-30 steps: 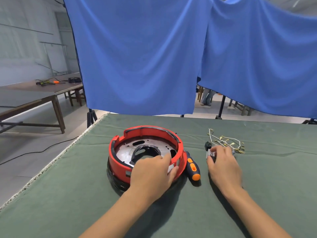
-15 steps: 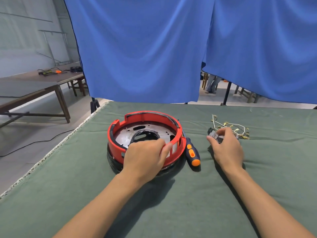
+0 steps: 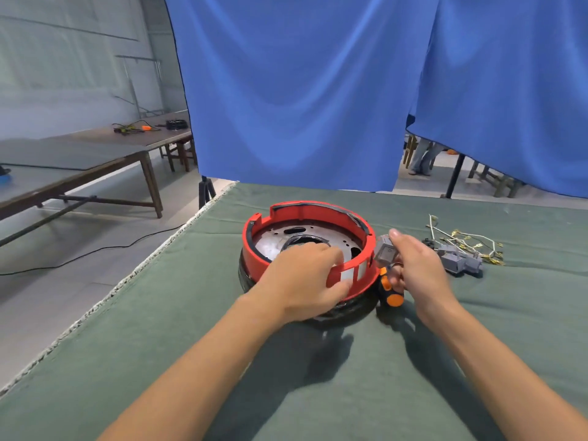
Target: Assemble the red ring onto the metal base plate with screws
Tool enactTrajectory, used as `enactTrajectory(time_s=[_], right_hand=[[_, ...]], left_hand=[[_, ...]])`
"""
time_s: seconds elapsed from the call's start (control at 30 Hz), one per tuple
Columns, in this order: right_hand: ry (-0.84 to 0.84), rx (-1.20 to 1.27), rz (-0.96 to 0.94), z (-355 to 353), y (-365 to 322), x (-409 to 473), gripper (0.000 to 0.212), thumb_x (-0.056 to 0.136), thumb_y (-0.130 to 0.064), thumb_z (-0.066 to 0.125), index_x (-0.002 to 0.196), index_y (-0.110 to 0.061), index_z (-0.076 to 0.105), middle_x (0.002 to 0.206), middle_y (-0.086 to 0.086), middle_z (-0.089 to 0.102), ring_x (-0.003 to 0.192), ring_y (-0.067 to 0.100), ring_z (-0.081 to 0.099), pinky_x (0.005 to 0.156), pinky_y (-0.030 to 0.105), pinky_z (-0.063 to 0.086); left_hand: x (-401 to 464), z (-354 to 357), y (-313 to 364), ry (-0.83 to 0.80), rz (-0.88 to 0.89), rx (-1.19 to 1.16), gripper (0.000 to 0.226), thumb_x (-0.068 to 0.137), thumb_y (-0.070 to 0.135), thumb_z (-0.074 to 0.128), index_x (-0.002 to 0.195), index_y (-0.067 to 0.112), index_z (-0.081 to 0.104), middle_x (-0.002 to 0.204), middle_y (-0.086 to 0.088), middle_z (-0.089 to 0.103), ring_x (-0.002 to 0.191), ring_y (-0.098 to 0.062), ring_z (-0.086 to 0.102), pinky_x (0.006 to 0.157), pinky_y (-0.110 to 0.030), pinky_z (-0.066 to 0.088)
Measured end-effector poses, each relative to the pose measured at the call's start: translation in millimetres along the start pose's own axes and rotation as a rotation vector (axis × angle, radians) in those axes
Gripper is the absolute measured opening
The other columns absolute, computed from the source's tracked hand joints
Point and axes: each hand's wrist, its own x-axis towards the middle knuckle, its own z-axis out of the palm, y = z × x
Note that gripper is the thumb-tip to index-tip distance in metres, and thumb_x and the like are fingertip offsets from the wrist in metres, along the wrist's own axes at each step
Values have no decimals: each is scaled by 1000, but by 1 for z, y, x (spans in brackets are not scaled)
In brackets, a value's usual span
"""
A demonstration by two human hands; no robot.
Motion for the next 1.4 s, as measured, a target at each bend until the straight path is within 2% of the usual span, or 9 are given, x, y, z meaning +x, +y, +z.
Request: enactTrajectory(time_s=[0.17,0.33,0.43,0.53,0.7,0.9,1.07,1.17,1.4], right_hand=[[-20,11,5,7,-2,-7,24,98,-32,47,78,-20,53,44,-6,46,32,10,40,32,18,29],[-73,65,-8,14,-5,-14,29,99,-34,46,79,-18,61,57,6,62,31,12,38,33,17,29],[-85,101,50,17,-7,-17,33,95,-44,50,80,-17,64,59,10,62,30,11,38,32,17,31],[-111,112,173,17,-9,-17,43,87,-54,55,76,-13,63,46,2,57,30,8,38,31,16,34],[-137,116,223,18,-13,-20,54,69,-63,60,66,-9,56,40,-1,45,29,7,35,29,19,35],[-144,92,193,18,-15,-23,53,57,-60,67,58,-9,54,40,0,46,29,7,36,32,18,38],[-202,191,173,21,-17,-25,45,57,-48,72,66,-5,65,45,1,48,32,8,41,35,20,45],[-251,240,179,21,-20,-25,48,57,-43,73,80,-1,70,50,3,51,35,8,47,38,21,49],[-295,285,118,22,-23,-29,39,67,-38,67,77,0,67,53,9,59,39,13,55,39,22,50]], left_hand=[[1,-43,-46,-307,-280,-160,12,76,34,69,85,26,66,74,14,60,74,-9,59,60,-23,41],[0,-44,-56,-226,-268,-415,9,75,23,79,68,22,72,56,10,55,49,1,46,49,-13,34],[1,-41,-55,-152,-253,-529,8,79,18,76,72,21,75,60,11,63,56,-1,53,56,-14,39],[3,-43,-58,-113,-245,-596,7,83,12,72,82,16,77,77,13,71,73,2,63,71,-13,48],[3,-46,-58,-114,-245,-619,11,86,7,67,91,9,77,84,6,73,77,2,63,73,-12,48],[1,-48,-57,-117,-268,-621,12,86,5,66,91,9,76,83,6,71,73,6,62,74,-10,47],[-1,-55,-58,-98,-343,-664,14,87,2,62,90,5,75,91,-5,73,84,-10,65,86,-25,50],[-3,-61,-60,-71,-386,-688,17,88,0,59,89,3,75,91,-11,73,80,-12,66,80,-24,51],[-3,-66,-62,-43,-401,-758,23,88,-4,54,79,7,72,88,-21,70,76,-20,63,64,-16,50]])
